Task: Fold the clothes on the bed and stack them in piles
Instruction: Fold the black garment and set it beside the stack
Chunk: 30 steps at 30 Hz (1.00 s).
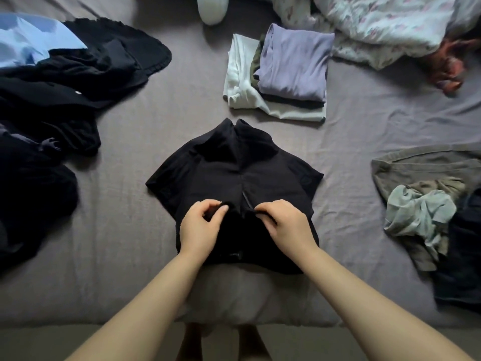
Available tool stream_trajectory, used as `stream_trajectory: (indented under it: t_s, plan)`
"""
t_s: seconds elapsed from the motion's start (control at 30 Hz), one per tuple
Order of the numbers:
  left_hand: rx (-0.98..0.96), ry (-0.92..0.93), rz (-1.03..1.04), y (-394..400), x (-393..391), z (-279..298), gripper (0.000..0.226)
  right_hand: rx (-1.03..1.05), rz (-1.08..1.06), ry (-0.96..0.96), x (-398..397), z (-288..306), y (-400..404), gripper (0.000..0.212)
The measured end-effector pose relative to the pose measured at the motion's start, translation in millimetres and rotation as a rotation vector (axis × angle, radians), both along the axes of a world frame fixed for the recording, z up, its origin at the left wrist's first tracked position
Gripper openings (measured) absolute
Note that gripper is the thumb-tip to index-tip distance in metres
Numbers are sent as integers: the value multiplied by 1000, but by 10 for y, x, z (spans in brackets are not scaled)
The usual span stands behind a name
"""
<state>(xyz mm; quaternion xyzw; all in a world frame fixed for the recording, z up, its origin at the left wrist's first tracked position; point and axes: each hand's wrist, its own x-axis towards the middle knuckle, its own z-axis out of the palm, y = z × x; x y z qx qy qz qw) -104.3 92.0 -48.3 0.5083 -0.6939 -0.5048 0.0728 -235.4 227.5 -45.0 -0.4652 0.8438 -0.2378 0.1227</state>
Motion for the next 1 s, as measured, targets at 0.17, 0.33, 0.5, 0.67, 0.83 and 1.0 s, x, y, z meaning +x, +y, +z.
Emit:
stream_trajectory:
  t_s: [0.17,0.33,0.5,0.67,0.83,1.0]
  plan:
    - [111,75,25,8,-85,152,13,-145,236,249,189,30,-33,13]
    - [365,178,-50,53,-38,287,12,-275,129,321,200,169,-159,10]
    - [364,160,-284,-151,-23,351,7,-275,93,291,217,195,-190,11]
    - [175,96,-484,-278,42,327,22,-201,-5,-48,221,256,-262,15]
    - [157,102,-396,-273,96,322,25,-92,56,-153,205,273,-355,33]
    - [-24,66,-379,-192,112,236,22,-32,-3,-259,218,245,-364,30]
